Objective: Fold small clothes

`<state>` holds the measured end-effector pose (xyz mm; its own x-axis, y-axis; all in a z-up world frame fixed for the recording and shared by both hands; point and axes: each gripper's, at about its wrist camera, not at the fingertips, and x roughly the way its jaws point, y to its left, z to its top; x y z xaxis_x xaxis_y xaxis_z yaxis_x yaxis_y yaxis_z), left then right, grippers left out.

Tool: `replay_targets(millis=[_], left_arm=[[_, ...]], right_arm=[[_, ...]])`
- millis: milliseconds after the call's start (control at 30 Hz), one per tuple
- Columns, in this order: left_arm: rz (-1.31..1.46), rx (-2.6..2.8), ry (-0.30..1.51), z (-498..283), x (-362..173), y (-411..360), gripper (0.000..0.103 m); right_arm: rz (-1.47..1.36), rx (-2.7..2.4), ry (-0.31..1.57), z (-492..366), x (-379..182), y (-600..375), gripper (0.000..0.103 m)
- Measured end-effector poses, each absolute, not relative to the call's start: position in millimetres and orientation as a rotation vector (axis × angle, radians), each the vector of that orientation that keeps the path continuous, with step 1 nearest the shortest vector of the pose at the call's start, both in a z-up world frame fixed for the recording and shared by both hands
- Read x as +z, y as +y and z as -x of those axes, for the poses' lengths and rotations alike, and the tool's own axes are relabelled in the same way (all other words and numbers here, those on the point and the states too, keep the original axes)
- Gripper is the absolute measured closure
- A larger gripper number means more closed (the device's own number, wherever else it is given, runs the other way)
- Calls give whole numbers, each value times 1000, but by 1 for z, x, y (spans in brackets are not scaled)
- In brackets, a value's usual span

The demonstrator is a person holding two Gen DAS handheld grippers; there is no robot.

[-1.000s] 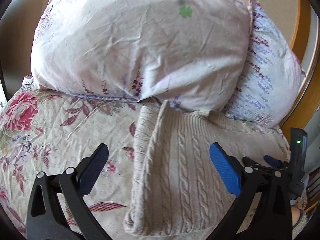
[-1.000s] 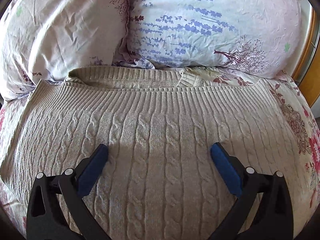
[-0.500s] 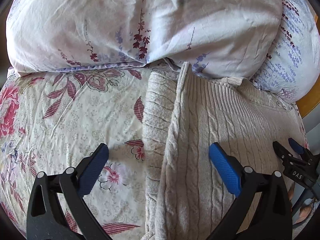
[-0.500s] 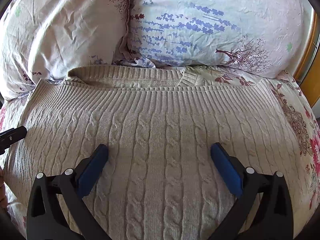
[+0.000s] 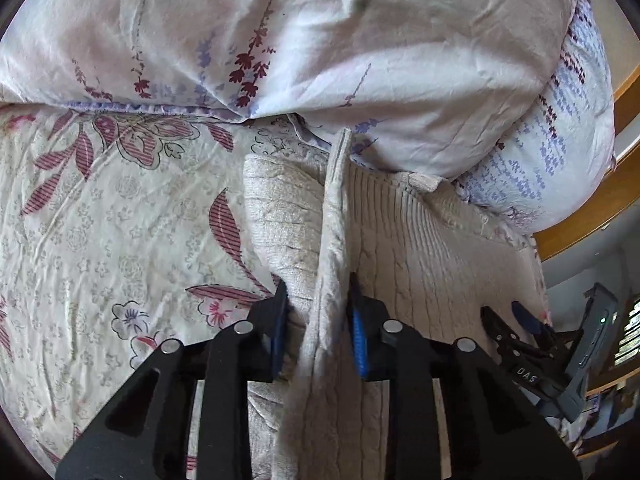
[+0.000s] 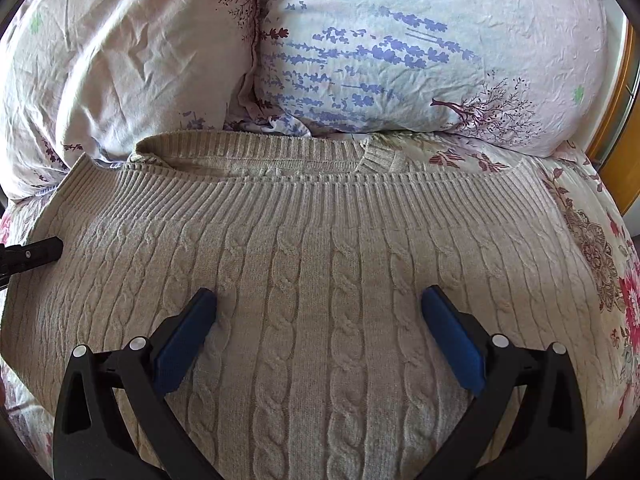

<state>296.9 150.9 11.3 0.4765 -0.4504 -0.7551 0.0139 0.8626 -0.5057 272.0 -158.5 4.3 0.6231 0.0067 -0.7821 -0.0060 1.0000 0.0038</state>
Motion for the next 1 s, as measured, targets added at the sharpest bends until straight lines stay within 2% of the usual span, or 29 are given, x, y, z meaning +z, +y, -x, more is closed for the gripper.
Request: replay_targets(millis=[167, 333, 700, 1000], left_arm=[[548, -321, 1007, -290, 14, 159, 83], [633, -417, 924, -280, 45, 151, 84], [734, -580, 871, -274, 86, 66, 86], [756, -632, 913, -288, 77, -4, 86]], right_arm=[[1, 8, 897, -271, 4, -158, 1], [23, 3, 895, -270, 6, -155, 1], [164, -88, 835, -260, 30, -157, 1], [83, -208, 812, -274, 46, -231, 1]])
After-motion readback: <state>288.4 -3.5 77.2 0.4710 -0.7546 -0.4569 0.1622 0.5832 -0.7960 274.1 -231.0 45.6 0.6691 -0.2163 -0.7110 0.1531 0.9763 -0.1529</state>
